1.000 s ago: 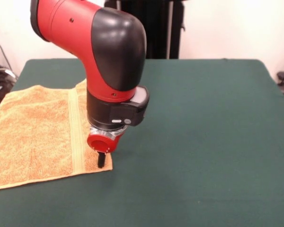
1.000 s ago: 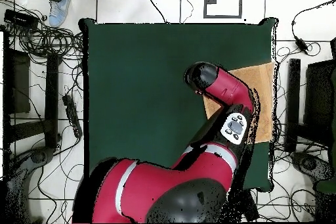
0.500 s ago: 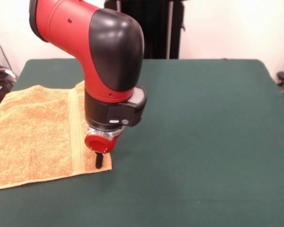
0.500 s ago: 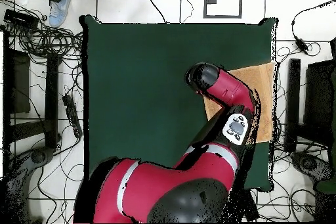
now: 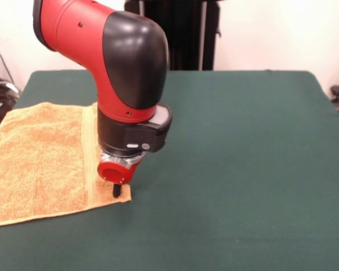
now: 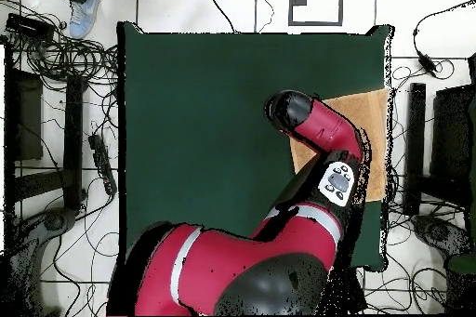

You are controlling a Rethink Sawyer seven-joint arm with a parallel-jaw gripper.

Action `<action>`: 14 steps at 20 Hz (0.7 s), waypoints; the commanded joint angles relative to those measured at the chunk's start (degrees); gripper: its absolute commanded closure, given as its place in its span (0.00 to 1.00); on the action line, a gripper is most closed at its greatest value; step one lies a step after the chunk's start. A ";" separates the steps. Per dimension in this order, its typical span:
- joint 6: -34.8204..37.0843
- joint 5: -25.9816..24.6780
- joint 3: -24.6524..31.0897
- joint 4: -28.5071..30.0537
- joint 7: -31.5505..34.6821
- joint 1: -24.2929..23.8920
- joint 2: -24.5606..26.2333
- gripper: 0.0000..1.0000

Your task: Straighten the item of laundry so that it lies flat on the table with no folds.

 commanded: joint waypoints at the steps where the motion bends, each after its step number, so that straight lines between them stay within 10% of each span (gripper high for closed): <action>1: -4.42 1.67 9.06 5.82 6.85 -0.76 3.20 1.00; 14: -1.78 5.37 10.20 6.91 11.33 0.72 1.85 1.00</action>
